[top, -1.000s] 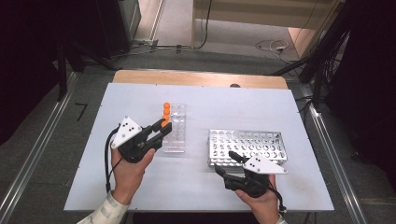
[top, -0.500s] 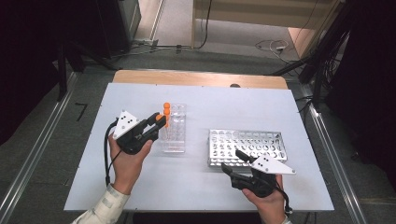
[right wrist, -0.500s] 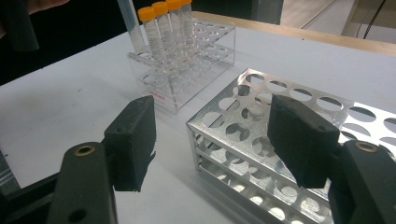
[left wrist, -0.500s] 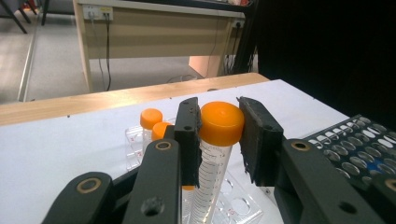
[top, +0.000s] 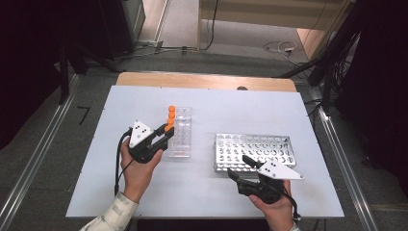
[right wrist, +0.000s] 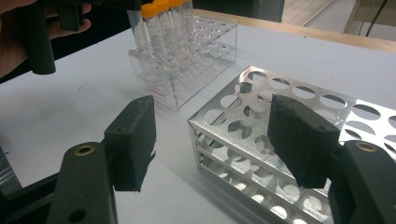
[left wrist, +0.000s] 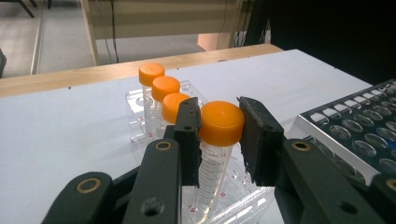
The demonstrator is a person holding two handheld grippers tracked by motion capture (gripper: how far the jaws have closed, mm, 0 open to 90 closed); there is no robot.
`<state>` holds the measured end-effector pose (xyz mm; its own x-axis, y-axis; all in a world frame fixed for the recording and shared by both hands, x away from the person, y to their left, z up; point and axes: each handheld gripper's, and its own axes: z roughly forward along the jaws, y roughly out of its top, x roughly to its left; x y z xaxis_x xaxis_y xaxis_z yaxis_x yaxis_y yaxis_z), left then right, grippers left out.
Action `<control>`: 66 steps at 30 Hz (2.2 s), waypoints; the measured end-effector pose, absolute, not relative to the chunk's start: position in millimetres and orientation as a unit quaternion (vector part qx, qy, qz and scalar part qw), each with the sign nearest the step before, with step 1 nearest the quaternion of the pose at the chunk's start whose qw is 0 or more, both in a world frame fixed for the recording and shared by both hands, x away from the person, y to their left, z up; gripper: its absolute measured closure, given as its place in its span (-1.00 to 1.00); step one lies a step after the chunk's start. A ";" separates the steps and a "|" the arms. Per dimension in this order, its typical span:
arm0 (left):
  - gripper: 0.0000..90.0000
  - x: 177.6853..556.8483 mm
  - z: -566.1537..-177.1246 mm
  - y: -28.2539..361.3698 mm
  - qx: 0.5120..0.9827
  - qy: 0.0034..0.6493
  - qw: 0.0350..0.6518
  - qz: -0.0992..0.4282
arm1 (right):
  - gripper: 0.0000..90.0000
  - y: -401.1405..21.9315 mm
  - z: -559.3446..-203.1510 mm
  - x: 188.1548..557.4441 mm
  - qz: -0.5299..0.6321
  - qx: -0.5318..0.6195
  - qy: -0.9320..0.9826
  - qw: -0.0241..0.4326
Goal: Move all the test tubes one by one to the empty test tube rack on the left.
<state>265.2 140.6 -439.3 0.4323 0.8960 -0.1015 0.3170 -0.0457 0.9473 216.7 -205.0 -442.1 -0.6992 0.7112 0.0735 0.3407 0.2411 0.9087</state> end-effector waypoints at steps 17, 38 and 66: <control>0.13 255.9 -435.1 139.9 0.657 0.458 0.526 0.286 | -0.31 -205.9 -442.8 217.2 0.511 0.344 0.767 0.181; -0.30 242.6 -432.2 144.3 0.653 0.468 0.538 0.255 | -0.34 -212.1 -441.7 220.1 0.511 0.354 0.761 0.187; -0.51 208.9 -457.3 186.3 0.632 0.504 0.526 0.266 | -0.51 -255.2 -444.8 233.0 0.492 0.407 0.738 0.217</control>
